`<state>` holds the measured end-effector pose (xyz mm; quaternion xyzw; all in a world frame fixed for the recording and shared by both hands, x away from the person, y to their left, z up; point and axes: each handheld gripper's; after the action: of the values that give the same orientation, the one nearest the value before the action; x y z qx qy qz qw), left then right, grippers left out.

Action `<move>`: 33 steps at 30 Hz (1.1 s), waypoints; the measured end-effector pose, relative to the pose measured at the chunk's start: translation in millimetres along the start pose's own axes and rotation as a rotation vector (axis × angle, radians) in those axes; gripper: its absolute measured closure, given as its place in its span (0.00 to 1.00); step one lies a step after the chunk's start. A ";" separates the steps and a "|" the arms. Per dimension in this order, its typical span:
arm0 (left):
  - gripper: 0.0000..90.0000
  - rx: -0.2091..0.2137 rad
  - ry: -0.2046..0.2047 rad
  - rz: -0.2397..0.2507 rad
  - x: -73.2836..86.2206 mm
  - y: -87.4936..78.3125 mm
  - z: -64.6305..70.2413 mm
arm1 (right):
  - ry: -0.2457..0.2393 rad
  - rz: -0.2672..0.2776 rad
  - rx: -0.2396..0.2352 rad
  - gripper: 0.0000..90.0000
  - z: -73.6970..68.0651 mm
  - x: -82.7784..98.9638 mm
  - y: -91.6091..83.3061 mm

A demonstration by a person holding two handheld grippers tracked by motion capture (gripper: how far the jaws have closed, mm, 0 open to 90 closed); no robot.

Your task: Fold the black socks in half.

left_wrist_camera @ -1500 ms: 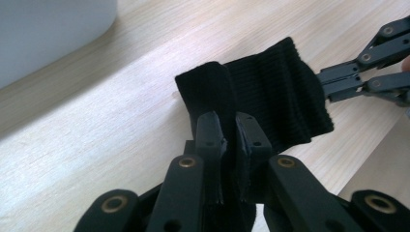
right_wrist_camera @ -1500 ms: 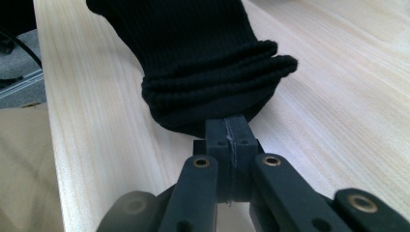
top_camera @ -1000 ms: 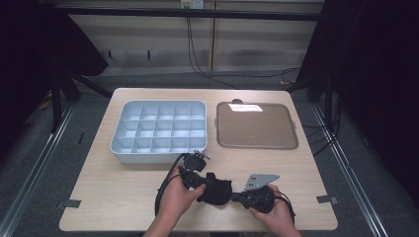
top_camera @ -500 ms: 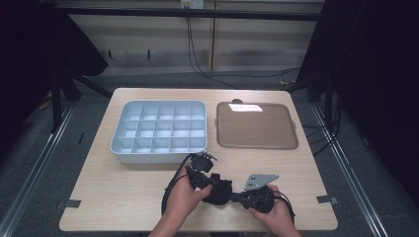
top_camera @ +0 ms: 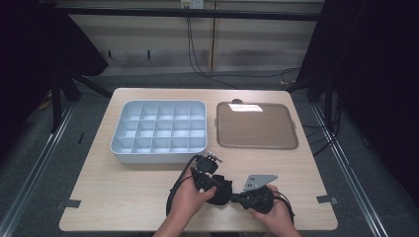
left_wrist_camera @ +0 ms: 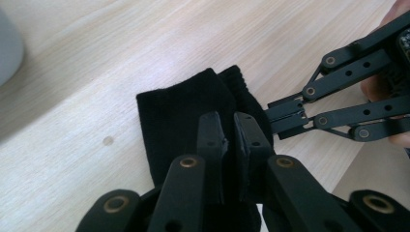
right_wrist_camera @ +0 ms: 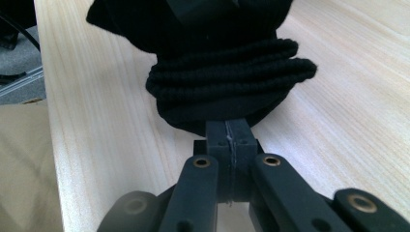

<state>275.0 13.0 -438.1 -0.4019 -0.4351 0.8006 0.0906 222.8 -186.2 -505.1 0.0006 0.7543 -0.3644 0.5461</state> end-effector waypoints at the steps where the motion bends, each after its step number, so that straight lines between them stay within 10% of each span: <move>1: 0.92 0.002 0.001 0.001 0.3 1.7 1.0 | -0.001 -0.001 0.000 1.00 0.0 0.0 0.1; 33: 0.91 -0.022 0.010 0.005 6.0 27.3 12.6 | 0.009 -0.017 0.023 0.97 4.5 0.9 -4.1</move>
<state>267.5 -8.3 -458.8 -0.4080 -0.4426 0.7938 0.0864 224.5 -192.0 -504.2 0.0023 0.7525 -0.3777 0.5396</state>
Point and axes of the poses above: each handheld gripper's, and its own axes: y roughly forward along the jaws, x roughly out of its underside, z roughly to its right, and after that the axes turned 8 degrees about z, right-handed
